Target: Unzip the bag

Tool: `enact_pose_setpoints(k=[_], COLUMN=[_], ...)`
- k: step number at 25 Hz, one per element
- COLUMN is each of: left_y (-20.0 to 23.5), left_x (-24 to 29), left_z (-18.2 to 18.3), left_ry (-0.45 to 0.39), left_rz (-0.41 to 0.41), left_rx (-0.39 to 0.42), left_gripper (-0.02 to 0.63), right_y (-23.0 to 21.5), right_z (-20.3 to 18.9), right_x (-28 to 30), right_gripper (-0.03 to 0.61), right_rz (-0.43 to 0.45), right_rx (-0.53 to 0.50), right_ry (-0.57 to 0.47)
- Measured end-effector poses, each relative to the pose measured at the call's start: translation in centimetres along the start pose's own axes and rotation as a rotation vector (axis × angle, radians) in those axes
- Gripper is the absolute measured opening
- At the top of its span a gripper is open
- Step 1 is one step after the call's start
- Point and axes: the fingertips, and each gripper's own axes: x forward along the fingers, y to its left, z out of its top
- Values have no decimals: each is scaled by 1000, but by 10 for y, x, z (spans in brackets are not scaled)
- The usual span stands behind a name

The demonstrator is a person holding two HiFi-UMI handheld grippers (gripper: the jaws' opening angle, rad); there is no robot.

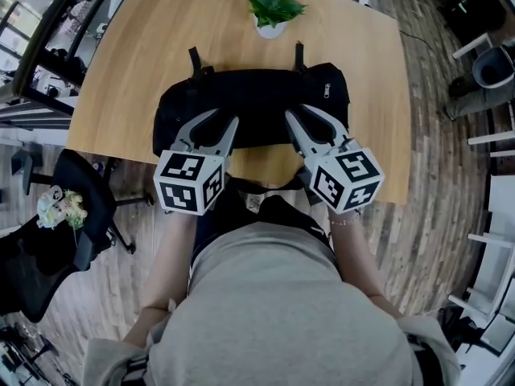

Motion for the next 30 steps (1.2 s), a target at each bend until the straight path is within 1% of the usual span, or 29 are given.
enact_pose_setpoints(k=[3, 5, 6, 8, 11, 13, 16, 18, 25, 30], left_y=[-5, -12, -16, -22, -28, -29, -27, -27, -30, -27], left_x=[-4, -7, -8, -11, -14, -15, -18, -20, -20, -17], left_z=[-4, -6, -7, -10, -13, -15, -23, -28, -29, -28], left_ry=[-11, -12, -11, -11, -11, -6, 24, 37, 38, 27], left_rz=[-29, -61, -83, -118, -148, -143, -109, -101, -119, -103], left_rx=[-60, -78, -87, -110, -144, -152, -155, -162, -184, -210], left_gripper=[82, 51, 43, 34, 29, 26, 22, 20, 20, 20], right_y=[17, 24, 27, 36, 47, 52, 59, 63, 65, 64], right_z=[-7, -11, -13, -15, -18, -21, -26, -29, -28, -34], right_x=[5, 6, 6, 6, 4, 4, 4, 5, 8, 10], right_gripper=[72, 16, 8, 8, 8, 6, 6, 6, 6, 6], right_rz=[55, 69, 77, 109, 164, 182, 198, 206, 194, 195], right_rx=[0, -13, -19, -18, 7, 14, 19, 14, 6, 3], right_ry=[20, 38, 46, 46, 32, 38, 54, 67, 70, 90])
